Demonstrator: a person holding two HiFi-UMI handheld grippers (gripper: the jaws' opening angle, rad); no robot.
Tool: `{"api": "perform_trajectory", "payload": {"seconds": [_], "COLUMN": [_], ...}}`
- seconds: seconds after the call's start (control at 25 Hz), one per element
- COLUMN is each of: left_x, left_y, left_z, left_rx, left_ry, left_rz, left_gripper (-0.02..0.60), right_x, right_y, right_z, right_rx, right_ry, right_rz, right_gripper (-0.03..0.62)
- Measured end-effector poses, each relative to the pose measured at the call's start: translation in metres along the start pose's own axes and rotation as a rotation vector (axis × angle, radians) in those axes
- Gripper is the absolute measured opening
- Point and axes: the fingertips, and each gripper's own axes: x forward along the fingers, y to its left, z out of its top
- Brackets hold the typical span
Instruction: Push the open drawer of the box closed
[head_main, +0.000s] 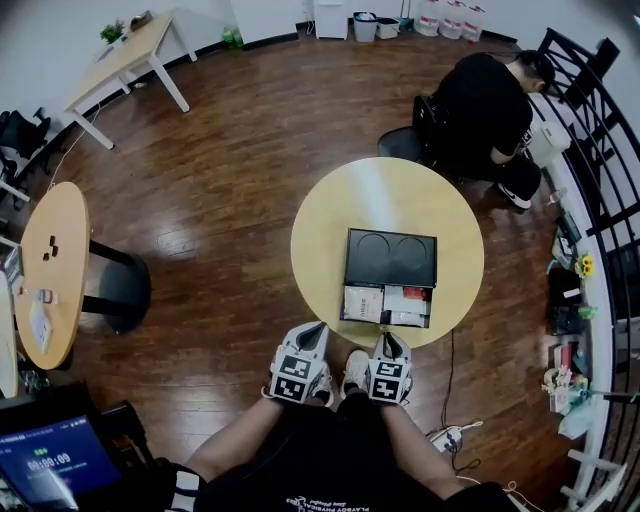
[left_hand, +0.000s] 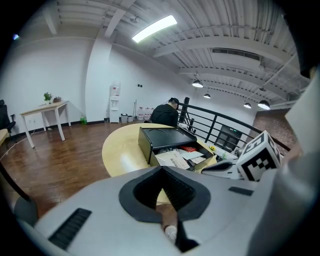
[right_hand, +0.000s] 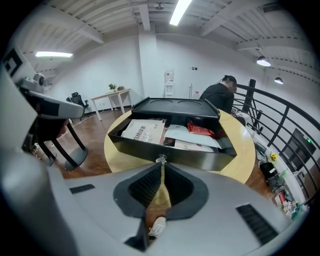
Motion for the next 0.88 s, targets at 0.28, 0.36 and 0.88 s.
{"api": "perform_trajectory", "payload": {"seconds": [0.28,0.36,0.88], "left_x": [0.006,0.007,0.033], "left_y": [0.004,0.006,0.016], "left_z": [-0.004,-0.005,-0.009], "left_rx": [-0.012,-0.010,-0.034], "left_ry": [0.022,0.026,0.066], "left_rz": [0.010,0.014,0.028], "left_gripper": [0.000,0.000,0.000], "right_x": [0.012,0.014,0.049], "right_y": [0.001,0.003,-0.009], "right_z": [-0.001,-0.004,0.007], "right_rx": [0.000,0.004,0.051], "right_ry": [0.023,0.038,0.058], "right_rz": [0.015,0.031,0.057], "right_gripper": [0.031,0.084,0.078]}}
